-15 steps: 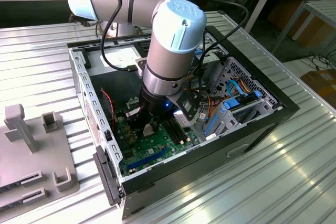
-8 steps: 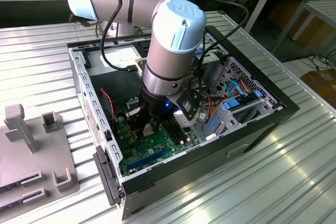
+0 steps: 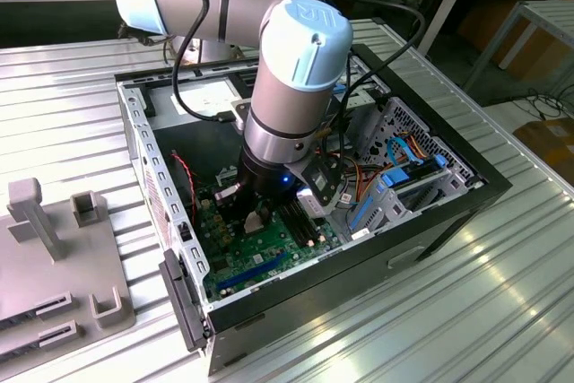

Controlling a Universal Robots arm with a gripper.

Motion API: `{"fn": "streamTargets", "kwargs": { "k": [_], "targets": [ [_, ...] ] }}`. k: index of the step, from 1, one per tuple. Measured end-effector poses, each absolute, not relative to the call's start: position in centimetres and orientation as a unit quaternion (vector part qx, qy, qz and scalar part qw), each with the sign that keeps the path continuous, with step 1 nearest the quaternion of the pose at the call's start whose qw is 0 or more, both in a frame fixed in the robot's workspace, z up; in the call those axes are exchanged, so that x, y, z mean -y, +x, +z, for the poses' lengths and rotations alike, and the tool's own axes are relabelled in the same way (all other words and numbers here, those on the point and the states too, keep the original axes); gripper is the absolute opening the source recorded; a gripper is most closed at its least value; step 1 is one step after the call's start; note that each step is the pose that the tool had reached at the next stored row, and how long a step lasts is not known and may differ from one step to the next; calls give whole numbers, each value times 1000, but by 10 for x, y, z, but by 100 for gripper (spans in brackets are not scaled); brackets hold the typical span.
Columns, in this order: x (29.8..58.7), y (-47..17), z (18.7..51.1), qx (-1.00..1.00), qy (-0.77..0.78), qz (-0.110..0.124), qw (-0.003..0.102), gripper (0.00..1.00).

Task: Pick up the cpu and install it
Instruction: 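Place the cpu into insertion slot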

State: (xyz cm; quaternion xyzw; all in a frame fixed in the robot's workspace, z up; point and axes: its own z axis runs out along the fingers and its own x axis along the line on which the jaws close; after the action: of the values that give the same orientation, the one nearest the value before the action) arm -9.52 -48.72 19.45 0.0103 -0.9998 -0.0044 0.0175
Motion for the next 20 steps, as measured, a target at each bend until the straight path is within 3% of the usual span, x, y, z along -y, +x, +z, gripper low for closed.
{"fn": "streamTargets", "kwargs": {
  "k": [6, 7, 20],
  "targets": [
    [487, -94, 194, 1000, 10, -5, 17, 48],
    [487, -94, 194, 1000, 10, -5, 17, 53],
    [487, -93, 196, 1000, 10, -5, 17, 53]
  ]
}}
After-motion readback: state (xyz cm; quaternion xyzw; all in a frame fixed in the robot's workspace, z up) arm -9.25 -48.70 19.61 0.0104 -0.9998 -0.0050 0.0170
